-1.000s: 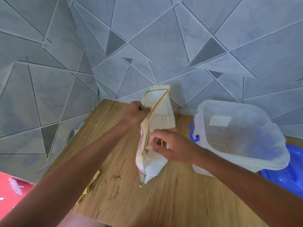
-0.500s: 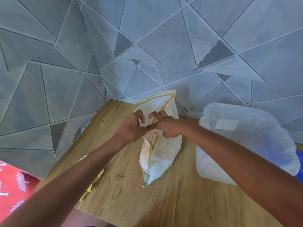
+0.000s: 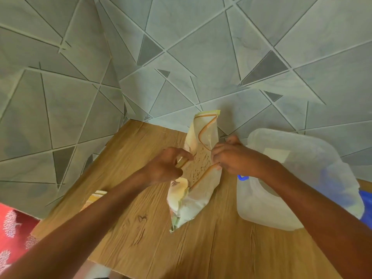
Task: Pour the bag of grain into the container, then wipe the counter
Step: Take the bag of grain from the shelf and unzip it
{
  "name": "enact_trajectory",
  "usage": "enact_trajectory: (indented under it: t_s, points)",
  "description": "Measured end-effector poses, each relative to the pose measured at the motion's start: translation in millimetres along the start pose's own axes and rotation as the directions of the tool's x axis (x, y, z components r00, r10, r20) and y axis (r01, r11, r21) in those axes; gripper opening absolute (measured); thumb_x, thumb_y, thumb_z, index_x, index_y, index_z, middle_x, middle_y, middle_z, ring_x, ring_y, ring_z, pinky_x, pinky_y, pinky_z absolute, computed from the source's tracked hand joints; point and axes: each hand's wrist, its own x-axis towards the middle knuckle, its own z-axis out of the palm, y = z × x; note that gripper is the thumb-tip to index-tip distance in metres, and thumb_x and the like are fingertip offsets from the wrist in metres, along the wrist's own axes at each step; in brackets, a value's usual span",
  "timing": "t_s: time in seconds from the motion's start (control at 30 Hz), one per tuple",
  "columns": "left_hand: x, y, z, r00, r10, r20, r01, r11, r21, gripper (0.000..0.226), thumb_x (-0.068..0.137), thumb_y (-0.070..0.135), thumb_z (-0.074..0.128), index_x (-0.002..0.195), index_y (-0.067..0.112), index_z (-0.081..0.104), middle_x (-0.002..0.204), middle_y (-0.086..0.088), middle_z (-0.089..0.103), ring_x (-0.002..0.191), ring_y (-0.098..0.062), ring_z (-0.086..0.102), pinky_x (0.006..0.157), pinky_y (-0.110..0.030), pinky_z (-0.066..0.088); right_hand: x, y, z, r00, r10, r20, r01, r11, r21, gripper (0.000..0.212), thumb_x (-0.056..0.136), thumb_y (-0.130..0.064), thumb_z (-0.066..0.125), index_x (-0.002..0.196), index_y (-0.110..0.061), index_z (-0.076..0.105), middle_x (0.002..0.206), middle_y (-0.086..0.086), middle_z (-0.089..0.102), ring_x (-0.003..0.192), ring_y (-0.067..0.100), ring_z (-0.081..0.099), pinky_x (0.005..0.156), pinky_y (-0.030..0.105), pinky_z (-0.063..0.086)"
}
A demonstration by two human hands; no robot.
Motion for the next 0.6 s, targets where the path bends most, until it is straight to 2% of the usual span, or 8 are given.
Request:
enact_trajectory:
  t_s: [0.07, 0.17, 0.23, 0.33, 0.4, 0.47, 0.53, 0.6]
  points:
    - [3, -2, -2, 0.997, -0.046, -0.054, 0.044, 0.998, -0.038, 0.065, 0.072, -0.009, 0.069, 0.127, 0.025, 0.067, 0.096, 0.017, 0.055, 0.073, -0.005, 0.052, 0.057, -0.015, 0.039, 4, -7, -4, 0.992, 0.051, 0.118, -0.048, 0.998, -0.034, 0.016, 0.078, -0.006, 0.071, 0.075, -0.021, 0.067, 0.083, -0.013, 0.057, 0.08, 0.019, 0.058, 0.084, 0.038, 0.037]
    - [7, -7, -15, 0.988, -0.068, -0.136, 0.074, 0.997, 0.038, 0.075, 0.067, -0.007, 0.072, 0.133, 0.025, 0.062, 0.133, 0.007, 0.058, 0.106, -0.013, 0.053, 0.079, -0.022, 0.042, 5, -15, -18, 0.98, 0.118, 0.161, -0.113, 0.993, -0.035, 0.011, 0.085, -0.004, 0.063, 0.082, -0.014, 0.065, 0.088, -0.007, 0.056, 0.078, 0.022, 0.057, 0.08, 0.041, 0.048]
    - [5, -12, -25, 0.98, -0.065, -0.188, 0.085, 0.991, 0.101, 0.077, 0.067, -0.007, 0.071, 0.136, 0.025, 0.058, 0.142, 0.006, 0.052, 0.117, -0.014, 0.047, 0.085, -0.022, 0.038, 0, -16, -28, 0.967, 0.17, 0.19, -0.16, 0.985, -0.07, 0.006, 0.09, -0.009, 0.063, 0.091, -0.015, 0.061, 0.086, -0.005, 0.053, 0.073, 0.019, 0.053, 0.07, 0.039, 0.054]
    - [-2, -15, -36, 0.986, -0.067, -0.151, 0.089, 0.985, 0.145, 0.078, 0.07, -0.009, 0.069, 0.136, 0.029, 0.055, 0.135, 0.009, 0.049, 0.108, -0.012, 0.041, 0.072, -0.018, 0.036, -8, -15, -34, 0.961, 0.219, 0.169, -0.192, 0.968, -0.163, 0.012, 0.096, -0.02, 0.057, 0.107, -0.019, 0.053, 0.082, -0.005, 0.047, 0.066, 0.019, 0.05, 0.065, 0.037, 0.056]
    - [-4, -13, -35, 0.994, -0.037, -0.102, 0.053, 0.986, 0.16, 0.079, 0.07, -0.01, 0.069, 0.136, 0.031, 0.054, 0.134, 0.012, 0.048, 0.105, -0.011, 0.04, 0.065, -0.012, 0.033, -9, -23, -32, 0.949, 0.231, 0.217, -0.193, 0.964, -0.183, 0.019, 0.096, -0.022, 0.058, 0.114, -0.023, 0.05, 0.085, 0.0, 0.054, 0.068, 0.023, 0.057, 0.065, 0.037, 0.057]
    - [-4, -9, -32, 0.998, -0.005, -0.064, 0.016, 0.982, 0.186, 0.082, 0.071, -0.01, 0.069, 0.139, 0.031, 0.052, 0.133, 0.018, 0.045, 0.106, -0.009, 0.039, 0.068, -0.011, 0.033, -9, -29, -35, 0.905, 0.242, 0.349, -0.196, 0.967, -0.161, 0.035, 0.09, -0.023, 0.065, 0.121, -0.028, 0.052, 0.098, 0.004, 0.061, 0.083, 0.027, 0.065, 0.062, 0.03, 0.049]
    - [-3, -6, -31, 1.0, 0.013, -0.016, -0.01, 0.979, 0.205, 0.082, 0.072, -0.009, 0.072, 0.141, 0.03, 0.051, 0.135, 0.018, 0.045, 0.108, -0.007, 0.039, 0.072, -0.011, 0.034, -10, -25, -42, 0.843, 0.281, 0.459, -0.217, 0.958, -0.188, 0.041, 0.084, -0.022, 0.072, 0.121, -0.027, 0.057, 0.107, 0.004, 0.061, 0.089, 0.025, 0.063, 0.056, 0.024, 0.036]
    - [-5, -6, -30, 0.999, 0.026, 0.039, -0.033, 0.979, 0.203, 0.077, 0.074, -0.002, 0.076, 0.14, 0.03, 0.052, 0.141, 0.015, 0.047, 0.112, -0.008, 0.041, 0.08, -0.016, 0.036, -12, -16, -48, 0.819, 0.34, 0.462, -0.244, 0.935, -0.257, 0.025, 0.086, -0.016, 0.07, 0.109, -0.018, 0.062, 0.099, 0.004, 0.059, 0.077, 0.022, 0.056, 0.062, 0.025, 0.046]
